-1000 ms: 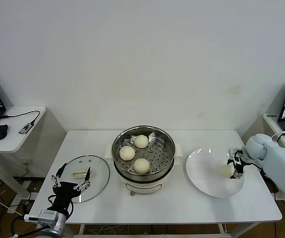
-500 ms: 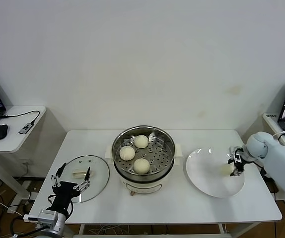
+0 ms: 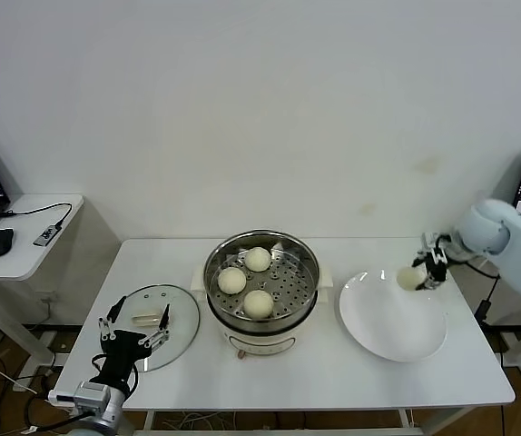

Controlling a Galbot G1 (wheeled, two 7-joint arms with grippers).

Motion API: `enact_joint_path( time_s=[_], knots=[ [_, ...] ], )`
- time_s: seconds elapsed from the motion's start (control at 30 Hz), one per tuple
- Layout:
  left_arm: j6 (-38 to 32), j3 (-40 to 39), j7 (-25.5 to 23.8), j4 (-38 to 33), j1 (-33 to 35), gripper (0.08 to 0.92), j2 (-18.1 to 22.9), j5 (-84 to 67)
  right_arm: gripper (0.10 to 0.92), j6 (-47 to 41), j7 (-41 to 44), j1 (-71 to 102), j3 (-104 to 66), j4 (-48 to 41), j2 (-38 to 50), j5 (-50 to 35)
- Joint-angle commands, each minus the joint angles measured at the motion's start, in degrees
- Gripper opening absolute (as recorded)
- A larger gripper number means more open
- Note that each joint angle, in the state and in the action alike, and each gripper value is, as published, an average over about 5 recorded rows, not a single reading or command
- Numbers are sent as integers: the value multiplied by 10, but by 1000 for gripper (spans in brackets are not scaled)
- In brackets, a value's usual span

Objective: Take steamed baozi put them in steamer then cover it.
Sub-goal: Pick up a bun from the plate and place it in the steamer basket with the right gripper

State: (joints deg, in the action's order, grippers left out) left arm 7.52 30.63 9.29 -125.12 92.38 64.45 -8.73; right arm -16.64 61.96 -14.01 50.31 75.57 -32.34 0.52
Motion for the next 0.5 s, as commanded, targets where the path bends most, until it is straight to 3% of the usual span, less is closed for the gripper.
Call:
enact_joint_path(
  time_s=[0.03,0.5],
  knots=[
    [1,-4,0,0,-2,823,1,0,577,-102,-39,-302,240,122,-35,-199],
    [1,3,0,-6,2,823,8,2,585,-248,-192,-253,264,148,-202,-409]
  ],
)
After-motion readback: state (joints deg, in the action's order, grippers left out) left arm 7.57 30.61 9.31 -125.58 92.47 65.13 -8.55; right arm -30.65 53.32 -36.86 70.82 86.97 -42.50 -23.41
